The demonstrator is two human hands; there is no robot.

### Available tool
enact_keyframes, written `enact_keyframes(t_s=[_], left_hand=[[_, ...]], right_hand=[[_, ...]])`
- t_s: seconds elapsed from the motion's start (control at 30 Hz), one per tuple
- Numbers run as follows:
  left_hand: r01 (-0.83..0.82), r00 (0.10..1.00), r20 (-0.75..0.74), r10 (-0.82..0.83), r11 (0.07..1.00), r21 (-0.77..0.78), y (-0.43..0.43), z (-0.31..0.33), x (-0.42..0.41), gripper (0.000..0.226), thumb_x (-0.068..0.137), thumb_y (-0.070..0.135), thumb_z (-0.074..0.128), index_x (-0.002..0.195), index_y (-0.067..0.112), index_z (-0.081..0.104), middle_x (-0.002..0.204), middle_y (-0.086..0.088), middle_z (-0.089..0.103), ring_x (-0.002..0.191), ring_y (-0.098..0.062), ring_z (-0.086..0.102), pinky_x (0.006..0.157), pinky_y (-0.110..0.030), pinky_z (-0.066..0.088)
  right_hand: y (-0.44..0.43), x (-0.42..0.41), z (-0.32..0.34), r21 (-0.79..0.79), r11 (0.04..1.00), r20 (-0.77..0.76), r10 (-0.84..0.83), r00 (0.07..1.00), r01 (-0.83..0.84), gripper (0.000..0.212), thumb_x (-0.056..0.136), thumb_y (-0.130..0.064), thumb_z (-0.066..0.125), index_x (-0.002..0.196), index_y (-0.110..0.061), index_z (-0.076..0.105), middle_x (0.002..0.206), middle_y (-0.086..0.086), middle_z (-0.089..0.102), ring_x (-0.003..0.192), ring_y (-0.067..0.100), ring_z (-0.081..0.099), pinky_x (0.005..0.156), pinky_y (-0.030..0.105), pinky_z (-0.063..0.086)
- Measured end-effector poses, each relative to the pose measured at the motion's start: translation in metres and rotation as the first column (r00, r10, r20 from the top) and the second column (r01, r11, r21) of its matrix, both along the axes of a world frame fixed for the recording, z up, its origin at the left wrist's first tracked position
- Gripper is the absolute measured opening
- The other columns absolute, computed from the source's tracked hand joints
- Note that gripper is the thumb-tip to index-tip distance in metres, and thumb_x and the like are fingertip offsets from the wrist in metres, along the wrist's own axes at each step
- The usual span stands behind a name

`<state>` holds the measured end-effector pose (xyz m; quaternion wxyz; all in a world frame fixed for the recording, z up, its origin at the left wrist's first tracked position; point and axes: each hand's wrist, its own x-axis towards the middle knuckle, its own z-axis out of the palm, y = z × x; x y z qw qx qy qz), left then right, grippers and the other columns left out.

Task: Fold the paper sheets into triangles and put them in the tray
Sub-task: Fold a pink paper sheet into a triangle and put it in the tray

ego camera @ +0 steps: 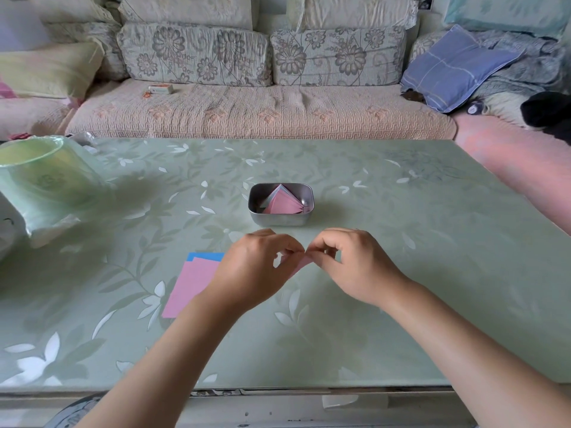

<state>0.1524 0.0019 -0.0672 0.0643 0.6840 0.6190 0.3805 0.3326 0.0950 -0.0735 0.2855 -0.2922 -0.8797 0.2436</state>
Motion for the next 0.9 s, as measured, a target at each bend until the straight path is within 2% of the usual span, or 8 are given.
enact_keyframes(t_s=[0.1, 0.23, 0.33, 0.5, 0.63, 0.77, 0.83, 0.9], left_hand=[[0.005, 1.000, -0.029, -0.005, 1.000, 0.021, 0.001, 0.000, 0.004, 0.010, 0.086, 0.028, 0.073, 0.081, 0.020, 0.075, 0.067, 0.008, 0.066, 0.069, -0.013, 0.063, 0.066, -0.038, 0.055], [0.032, 0.999, -0.019, -0.033, 0.998, -0.054, 0.003, 0.005, -0.002, 0.019, 0.083, 0.039, 0.069, 0.081, 0.021, 0.075, 0.070, 0.009, 0.068, 0.069, -0.009, 0.064, 0.069, -0.035, 0.056], [0.040, 0.999, -0.004, -0.041, 0.993, -0.109, 0.006, 0.006, -0.010, 0.001, 0.082, 0.025, 0.075, 0.081, 0.024, 0.075, 0.074, 0.011, 0.071, 0.072, -0.004, 0.066, 0.072, -0.026, 0.057], [-0.014, 0.999, 0.032, 0.018, 0.989, -0.146, 0.004, 0.010, -0.026, 0.009, 0.081, 0.016, 0.073, 0.081, 0.025, 0.076, 0.072, 0.016, 0.071, 0.070, 0.002, 0.066, 0.068, -0.008, 0.051], [-0.035, 0.998, 0.041, 0.043, 0.983, -0.182, 0.002, 0.011, -0.032, 0.011, 0.082, 0.017, 0.073, 0.081, 0.028, 0.076, 0.072, 0.017, 0.070, 0.067, 0.002, 0.067, 0.067, -0.011, 0.052], [-0.123, 0.992, 0.011, 0.127, 0.975, -0.186, 0.002, 0.012, -0.041, 0.013, 0.084, 0.022, 0.069, 0.079, 0.034, 0.072, 0.075, 0.017, 0.072, 0.068, 0.004, 0.067, 0.070, -0.025, 0.057], [-0.182, 0.979, 0.068, 0.192, 0.973, -0.140, 0.002, 0.012, -0.044, 0.016, 0.087, 0.023, 0.066, 0.079, 0.036, 0.070, 0.079, 0.021, 0.073, 0.068, 0.007, 0.067, 0.068, -0.019, 0.054], [-0.167, 0.962, 0.204, 0.183, 0.982, -0.092, 0.003, 0.009, -0.035, 0.014, 0.090, 0.024, 0.066, 0.085, 0.035, 0.072, 0.085, 0.025, 0.073, 0.072, 0.009, 0.067, 0.067, -0.009, 0.048]], right_hand=[[-0.002, -0.001, -0.002, 0.019, 1.000, 0.023, 0.013, 1.000, -0.014, 0.007, 0.089, -0.019, 0.072, 0.083, -0.021, 0.074, 0.075, -0.013, 0.065, 0.068, 0.015, 0.058, 0.067, 0.040, 0.050], [-0.004, -0.001, -0.001, 0.000, 1.000, -0.012, -0.011, 1.000, 0.011, 0.009, 0.088, -0.020, 0.073, 0.080, -0.024, 0.072, 0.074, -0.014, 0.065, 0.068, 0.016, 0.059, 0.066, 0.039, 0.050], [-0.004, -0.001, 0.000, 0.001, 1.000, -0.016, -0.013, 1.000, 0.013, 0.010, 0.088, -0.021, 0.072, 0.079, -0.025, 0.070, 0.075, -0.014, 0.066, 0.068, 0.014, 0.060, 0.066, 0.039, 0.051], [0.000, 0.001, 0.003, -0.022, 0.999, -0.046, -0.036, 0.998, 0.035, 0.011, 0.088, -0.018, 0.070, 0.079, -0.023, 0.069, 0.077, -0.017, 0.067, 0.069, 0.011, 0.061, 0.069, 0.037, 0.052], [-0.002, -0.002, 0.002, -0.028, 0.999, -0.039, -0.038, 0.999, 0.036, 0.010, 0.089, -0.021, 0.071, 0.079, -0.024, 0.069, 0.077, -0.016, 0.067, 0.071, 0.010, 0.061, 0.069, 0.037, 0.052], [-0.001, 0.000, 0.002, -0.034, 0.998, -0.054, -0.061, 0.997, 0.059, 0.012, 0.089, -0.021, 0.069, 0.077, -0.023, 0.066, 0.075, -0.014, 0.066, 0.070, 0.012, 0.061, 0.069, 0.038, 0.052], [0.003, 0.004, 0.002, -0.077, 0.994, -0.079, -0.089, 0.993, 0.083, 0.014, 0.090, -0.019, 0.068, 0.077, -0.024, 0.065, 0.074, -0.012, 0.066, 0.068, 0.016, 0.061, 0.068, 0.038, 0.052], [0.005, 0.005, 0.000, -0.133, 0.987, -0.115, -0.105, 0.988, 0.090, 0.016, 0.090, -0.018, 0.067, 0.076, -0.026, 0.065, 0.072, -0.012, 0.065, 0.062, 0.017, 0.059, 0.063, 0.035, 0.050]])
